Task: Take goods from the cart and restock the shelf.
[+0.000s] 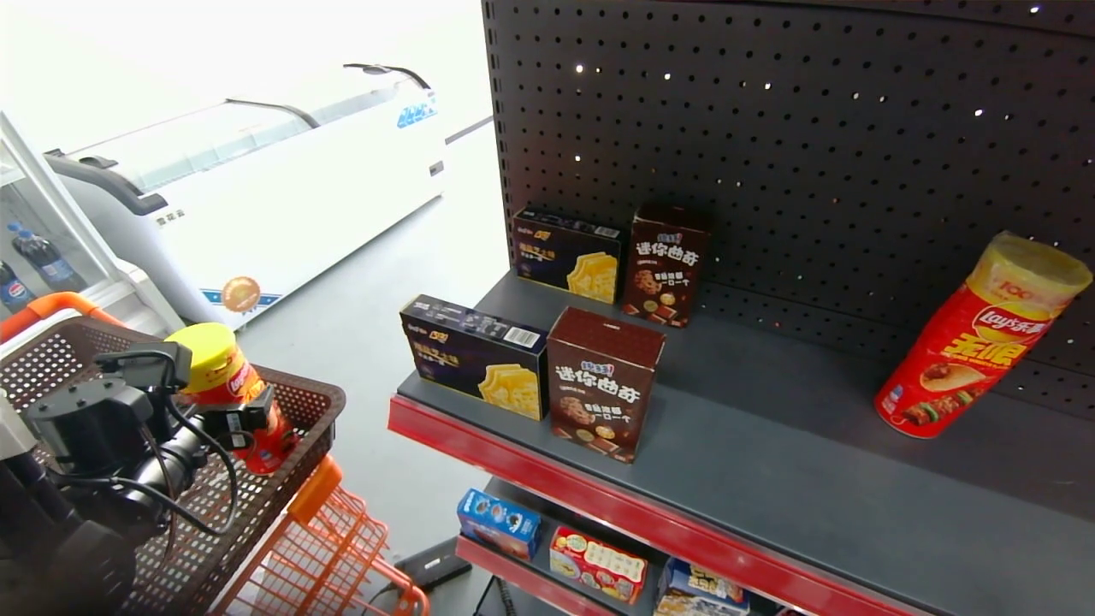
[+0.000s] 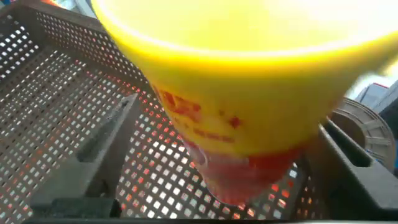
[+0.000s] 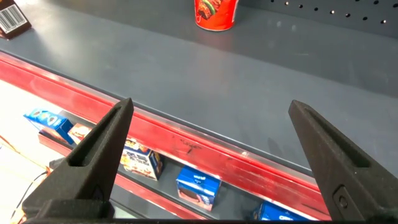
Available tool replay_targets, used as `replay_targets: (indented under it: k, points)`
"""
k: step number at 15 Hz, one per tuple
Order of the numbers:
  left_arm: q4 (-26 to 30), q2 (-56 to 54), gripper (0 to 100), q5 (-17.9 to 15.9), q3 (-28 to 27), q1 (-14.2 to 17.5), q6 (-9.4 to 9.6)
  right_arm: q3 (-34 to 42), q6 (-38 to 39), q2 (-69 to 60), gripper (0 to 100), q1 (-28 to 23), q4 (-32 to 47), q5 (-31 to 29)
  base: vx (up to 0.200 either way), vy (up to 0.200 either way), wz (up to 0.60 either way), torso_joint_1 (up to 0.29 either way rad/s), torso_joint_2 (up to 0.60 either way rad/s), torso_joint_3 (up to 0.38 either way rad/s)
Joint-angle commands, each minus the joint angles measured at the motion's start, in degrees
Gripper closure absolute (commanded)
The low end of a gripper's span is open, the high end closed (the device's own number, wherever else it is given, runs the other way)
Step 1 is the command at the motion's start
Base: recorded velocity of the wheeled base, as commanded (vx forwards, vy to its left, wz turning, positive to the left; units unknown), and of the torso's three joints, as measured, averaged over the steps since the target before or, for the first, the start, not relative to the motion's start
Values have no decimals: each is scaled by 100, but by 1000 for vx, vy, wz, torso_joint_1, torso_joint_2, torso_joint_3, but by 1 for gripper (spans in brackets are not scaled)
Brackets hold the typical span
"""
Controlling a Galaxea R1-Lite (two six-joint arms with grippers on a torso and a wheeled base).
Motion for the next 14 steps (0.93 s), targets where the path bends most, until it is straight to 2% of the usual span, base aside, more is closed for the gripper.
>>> replay_targets:
  k: [1, 5, 7, 9, 10, 12, 14]
  points:
    - [-2, 303, 100, 2, -354, 38, -6, 0, -1, 0, 0, 4, -2, 1, 0, 0, 0, 0, 0, 0]
    - [-11, 418, 100, -33, -759, 20, 3, 0, -1, 0, 0, -5, -2, 1, 0, 0, 0, 0, 0, 0]
    - [-160, 391, 100, -51, -961, -15, -93, 0, -1, 9, 0, 4, -2, 1, 0, 0, 0, 0, 0, 0]
    - [-195, 136, 100, -95, -1058, -68, -67, 0, -1, 9, 0, -5, -2, 1, 0, 0, 0, 0, 0, 0]
    - [-116, -338, 100, -112, -1093, -112, -23, 0, -1, 9, 0, 4, -2, 1, 0, 0, 0, 0, 0, 0]
    - [297, -1032, 100, -306, -1269, -182, 56, 0, -1, 9, 0, 4, -2, 1, 0, 0, 0, 0, 0, 0]
    - [1255, -1709, 100, -464, -1629, -235, 56, 0, -1, 9, 0, 4, -2, 1, 0, 0, 0, 0, 0, 0]
